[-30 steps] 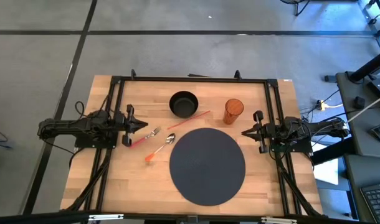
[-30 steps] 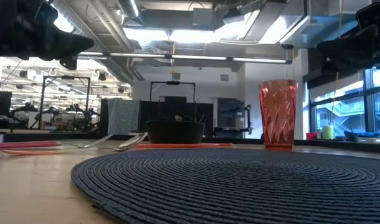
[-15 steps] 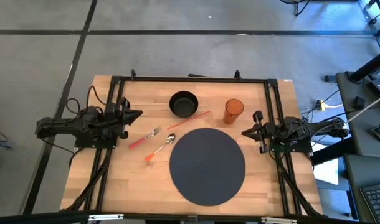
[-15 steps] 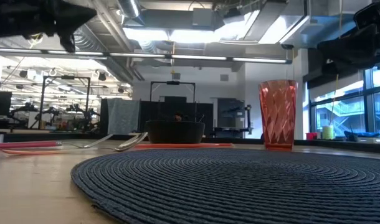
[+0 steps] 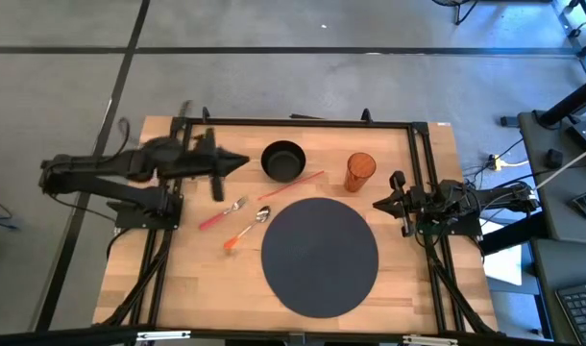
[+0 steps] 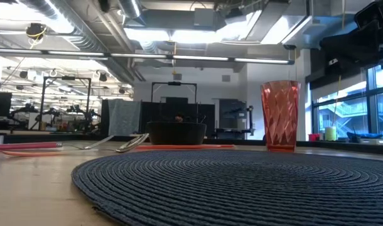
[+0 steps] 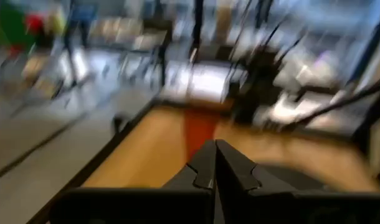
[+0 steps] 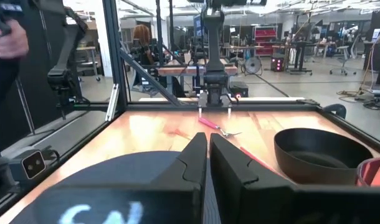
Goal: Pick & Place Utensil
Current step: Put the black bowl on the black mat
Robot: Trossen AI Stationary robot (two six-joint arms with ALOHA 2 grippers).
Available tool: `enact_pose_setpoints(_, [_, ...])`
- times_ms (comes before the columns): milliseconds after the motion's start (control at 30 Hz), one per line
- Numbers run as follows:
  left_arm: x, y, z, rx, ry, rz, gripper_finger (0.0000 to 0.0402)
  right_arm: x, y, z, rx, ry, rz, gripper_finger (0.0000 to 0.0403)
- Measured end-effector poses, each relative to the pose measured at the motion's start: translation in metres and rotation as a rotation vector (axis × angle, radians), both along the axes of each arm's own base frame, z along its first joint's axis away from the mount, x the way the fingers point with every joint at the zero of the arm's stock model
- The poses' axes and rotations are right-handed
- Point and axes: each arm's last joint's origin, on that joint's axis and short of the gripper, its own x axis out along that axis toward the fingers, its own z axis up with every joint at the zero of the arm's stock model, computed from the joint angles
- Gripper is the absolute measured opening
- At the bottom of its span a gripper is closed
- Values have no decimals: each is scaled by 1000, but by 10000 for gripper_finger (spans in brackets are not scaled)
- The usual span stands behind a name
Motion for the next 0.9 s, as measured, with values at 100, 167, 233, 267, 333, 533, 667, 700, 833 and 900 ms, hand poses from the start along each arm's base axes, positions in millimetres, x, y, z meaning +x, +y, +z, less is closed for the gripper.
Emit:
enact_pose_setpoints(100, [28,10,19,-10,248,45,2,0,0,0,0,0,0,22])
enact_pose_setpoints(167, [46,18,23,-12,407,61,2,0,0,0,0,0,0,22])
enact_pose_setpoints(233, [63,27,22,-12,542,78,2,0,0,0,0,0,0,22])
enact_pose_setpoints(267, [72,32,20,-17,594,89,2,0,0,0,0,0,0,22])
enact_pose_setpoints(333, [88,44,16,-26,666,110,2,0,0,0,1,-1,-1,22])
enact_pose_setpoints(533, [126,71,-15,-20,845,19,7,0,0,1,-2,-8,-1,22])
enact_pose_setpoints(667, [144,84,-47,-41,965,-81,7,0,0,1,-3,-8,-1,22])
enact_pose_setpoints(700, [149,85,-56,-55,986,-111,5,0,0,1,-3,-8,-1,22])
enact_pose_setpoints(833, [166,90,-87,-104,1061,-161,6,0,0,1,-10,-8,-11,22])
enact_pose_setpoints(900, [171,92,-99,-116,1091,-165,12,0,-1,1,-8,-7,-44,22])
